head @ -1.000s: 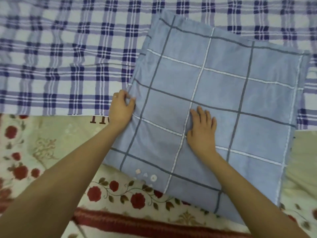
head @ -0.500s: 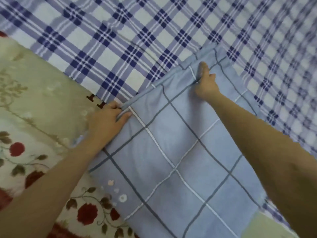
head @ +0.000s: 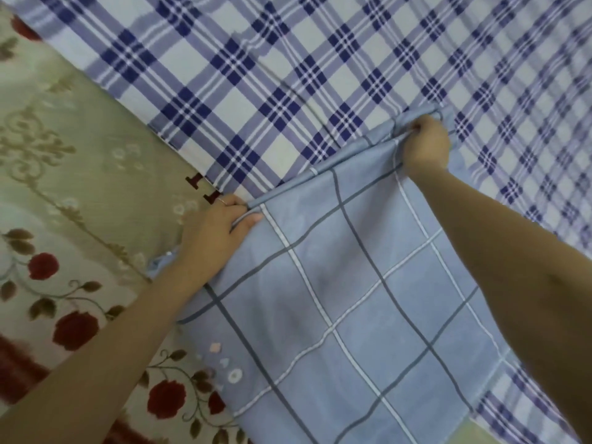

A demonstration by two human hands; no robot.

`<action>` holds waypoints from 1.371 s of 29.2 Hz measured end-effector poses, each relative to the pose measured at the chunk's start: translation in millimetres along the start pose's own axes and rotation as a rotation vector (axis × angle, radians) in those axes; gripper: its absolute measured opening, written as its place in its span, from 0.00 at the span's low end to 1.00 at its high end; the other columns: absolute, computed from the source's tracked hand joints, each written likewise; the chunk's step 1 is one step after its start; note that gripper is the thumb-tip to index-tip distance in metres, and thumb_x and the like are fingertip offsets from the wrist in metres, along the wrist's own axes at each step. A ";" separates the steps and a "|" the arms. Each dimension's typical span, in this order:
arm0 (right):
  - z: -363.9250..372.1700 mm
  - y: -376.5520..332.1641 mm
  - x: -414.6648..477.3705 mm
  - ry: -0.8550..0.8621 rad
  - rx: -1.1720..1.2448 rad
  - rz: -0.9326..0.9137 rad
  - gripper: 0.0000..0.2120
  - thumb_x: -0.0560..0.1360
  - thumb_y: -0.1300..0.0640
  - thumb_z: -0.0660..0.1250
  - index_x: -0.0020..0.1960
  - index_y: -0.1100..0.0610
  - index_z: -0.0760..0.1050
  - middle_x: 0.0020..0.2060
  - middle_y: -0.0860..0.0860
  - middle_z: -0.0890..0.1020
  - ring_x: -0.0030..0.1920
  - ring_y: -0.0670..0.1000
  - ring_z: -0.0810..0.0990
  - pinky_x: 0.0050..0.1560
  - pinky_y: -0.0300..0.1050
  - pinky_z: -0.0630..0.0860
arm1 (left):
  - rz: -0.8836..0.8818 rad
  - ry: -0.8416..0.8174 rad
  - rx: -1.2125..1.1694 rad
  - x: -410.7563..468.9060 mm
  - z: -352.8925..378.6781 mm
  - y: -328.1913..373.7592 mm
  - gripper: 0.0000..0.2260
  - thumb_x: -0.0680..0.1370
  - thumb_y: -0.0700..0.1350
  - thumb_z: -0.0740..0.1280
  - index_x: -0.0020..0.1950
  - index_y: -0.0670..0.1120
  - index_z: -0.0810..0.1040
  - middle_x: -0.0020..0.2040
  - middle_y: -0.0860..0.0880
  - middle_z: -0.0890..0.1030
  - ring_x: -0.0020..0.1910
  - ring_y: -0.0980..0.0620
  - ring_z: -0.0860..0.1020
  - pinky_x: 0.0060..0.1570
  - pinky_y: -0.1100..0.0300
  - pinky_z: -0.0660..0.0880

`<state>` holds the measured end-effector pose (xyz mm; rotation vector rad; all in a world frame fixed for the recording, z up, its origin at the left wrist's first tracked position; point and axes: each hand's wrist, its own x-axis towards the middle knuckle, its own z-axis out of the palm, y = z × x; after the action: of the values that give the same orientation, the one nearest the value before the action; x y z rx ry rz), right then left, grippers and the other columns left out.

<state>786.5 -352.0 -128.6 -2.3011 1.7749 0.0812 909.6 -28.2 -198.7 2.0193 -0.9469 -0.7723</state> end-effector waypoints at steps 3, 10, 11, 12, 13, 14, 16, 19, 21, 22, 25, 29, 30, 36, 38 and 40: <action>-8.7 -10.4 7.2 0.043 -0.089 -0.027 0.15 0.78 0.65 0.53 0.58 0.66 0.75 0.56 0.63 0.78 0.56 0.61 0.76 0.54 0.50 0.71 | 0.003 0.006 -0.007 -1.7 -4.4 -1.6 0.27 0.75 0.62 0.53 0.42 0.41 0.80 0.45 0.49 0.77 0.38 0.51 0.75 0.40 0.53 0.73; 17.9 -32.7 16.0 0.065 -0.110 -0.007 0.13 0.76 0.69 0.50 0.50 0.63 0.73 0.49 0.62 0.73 0.46 0.58 0.73 0.45 0.49 0.68 | -0.054 0.058 0.026 1.5 -5.7 -11.2 0.20 0.77 0.56 0.61 0.31 0.46 0.70 0.31 0.52 0.69 0.30 0.55 0.67 0.33 0.61 0.62; 22.9 -35.0 16.6 0.040 -0.046 -0.005 0.14 0.76 0.68 0.50 0.54 0.63 0.73 0.53 0.62 0.74 0.50 0.59 0.75 0.50 0.50 0.69 | -0.057 0.064 0.023 2.2 -8.5 -10.5 0.19 0.78 0.56 0.62 0.29 0.49 0.66 0.30 0.53 0.67 0.29 0.57 0.66 0.32 0.61 0.62; 33.3 -35.5 14.0 0.000 0.028 0.005 0.15 0.77 0.65 0.51 0.60 0.62 0.71 0.58 0.60 0.73 0.57 0.59 0.74 0.56 0.50 0.68 | -0.064 0.064 0.014 -0.3 -11.1 -11.1 0.20 0.78 0.55 0.63 0.29 0.51 0.64 0.28 0.54 0.67 0.28 0.57 0.66 0.31 0.62 0.62; 37.5 -40.9 13.6 -0.005 0.066 0.022 0.17 0.78 0.62 0.52 0.65 0.59 0.67 0.63 0.59 0.71 0.63 0.58 0.71 0.61 0.48 0.65 | -0.059 0.062 0.001 1.8 -16.1 -9.3 0.21 0.78 0.57 0.61 0.28 0.51 0.63 0.27 0.53 0.66 0.27 0.56 0.65 0.30 0.61 0.62; 48.1 -44.5 4.1 -0.012 0.052 0.042 0.20 0.78 0.59 0.54 0.70 0.57 0.63 0.68 0.57 0.67 0.67 0.57 0.67 0.66 0.47 0.60 | -0.071 0.051 -0.014 -5.0 -21.1 -8.6 0.22 0.78 0.60 0.58 0.29 0.49 0.64 0.27 0.51 0.66 0.26 0.54 0.65 0.30 0.59 0.63; 63.1 -57.1 -28.8 0.015 0.049 0.012 0.28 0.78 0.51 0.57 0.75 0.55 0.55 0.74 0.56 0.58 0.73 0.56 0.58 0.72 0.52 0.50 | -0.100 -0.001 0.007 -15.3 -33.5 -10.2 0.26 0.75 0.64 0.54 0.30 0.44 0.67 0.28 0.46 0.69 0.27 0.49 0.68 0.30 0.55 0.65; 84.0 -69.4 -133.2 0.029 0.187 -0.233 0.30 0.79 0.46 0.55 0.77 0.54 0.52 0.76 0.55 0.53 0.76 0.59 0.49 0.72 0.60 0.38 | -0.118 -0.069 0.207 -45.4 -49.0 -18.3 0.28 0.73 0.67 0.53 0.28 0.44 0.67 0.25 0.49 0.68 0.24 0.52 0.68 0.24 0.59 0.63; 100.6 -64.7 -214.9 -0.020 0.183 -0.392 0.28 0.80 0.44 0.53 0.77 0.52 0.55 0.77 0.54 0.54 0.76 0.60 0.48 0.72 0.62 0.38 | -0.130 -0.069 0.289 -63.2 -55.3 -26.1 0.26 0.73 0.66 0.58 0.28 0.47 0.65 0.24 0.53 0.65 0.23 0.57 0.65 0.24 0.63 0.57; 111.8 -60.7 -258.8 -0.052 0.138 -0.433 0.27 0.80 0.43 0.51 0.77 0.50 0.55 0.76 0.54 0.55 0.76 0.60 0.49 0.72 0.64 0.40 | -0.154 -0.074 0.327 -73.0 -62.2 -34.7 0.25 0.74 0.65 0.61 0.29 0.46 0.65 0.24 0.53 0.65 0.23 0.56 0.64 0.25 0.63 0.56; 139.2 -15.4 -345.5 -0.117 -0.045 -0.483 0.26 0.80 0.42 0.50 0.76 0.48 0.56 0.76 0.51 0.57 0.76 0.59 0.52 0.71 0.68 0.46 | -0.125 -0.096 0.424 -73.4 -70.8 -50.2 0.24 0.76 0.62 0.61 0.36 0.40 0.72 0.28 0.47 0.71 0.26 0.49 0.69 0.27 0.58 0.59; 149.5 78.2 -424.6 -0.173 -0.114 -0.220 0.28 0.79 0.44 0.50 0.77 0.46 0.50 0.75 0.50 0.60 0.75 0.59 0.55 0.71 0.69 0.43 | -0.085 -0.059 0.423 -72.6 -68.8 -62.0 0.21 0.79 0.56 0.62 0.38 0.39 0.73 0.32 0.42 0.74 0.30 0.46 0.71 0.30 0.56 0.62; 142.8 95.3 -448.7 -0.223 -0.102 -0.052 0.29 0.78 0.43 0.49 0.77 0.45 0.48 0.76 0.51 0.59 0.75 0.59 0.55 0.70 0.69 0.41 | -0.118 -0.012 0.420 -78.9 -66.6 -61.6 0.20 0.79 0.56 0.62 0.38 0.40 0.72 0.31 0.43 0.74 0.30 0.46 0.71 0.30 0.56 0.61; 122.6 118.2 -487.9 -0.192 0.089 0.894 0.36 0.73 0.32 0.40 0.77 0.48 0.48 0.77 0.53 0.52 0.75 0.62 0.52 0.66 0.74 0.46 | -0.459 0.053 0.786 -87.9 -34.0 -14.9 0.21 0.82 0.47 0.54 0.72 0.37 0.61 0.71 0.33 0.63 0.70 0.36 0.62 0.70 0.41 0.53; 106.9 114.0 -481.9 -0.173 0.062 0.838 0.32 0.75 0.38 0.44 0.76 0.48 0.45 0.77 0.55 0.50 0.76 0.62 0.49 0.69 0.72 0.43 | -0.234 -0.031 0.749 -115.5 -16.6 15.1 0.23 0.80 0.42 0.56 0.75 0.40 0.57 0.75 0.35 0.57 0.73 0.36 0.57 0.71 0.41 0.48; 99.5 98.9 -469.7 -0.154 0.057 0.490 0.31 0.77 0.42 0.50 0.77 0.49 0.48 0.77 0.55 0.52 0.76 0.62 0.49 0.69 0.70 0.39 | 0.061 -0.161 0.682 -139.6 8.8 34.2 0.25 0.78 0.42 0.59 0.74 0.45 0.60 0.76 0.40 0.56 0.75 0.39 0.54 0.70 0.39 0.49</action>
<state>577.7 90.8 -152.9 -1.7229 2.1782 0.2774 815.1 67.6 -147.7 2.5080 -1.5103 -0.6342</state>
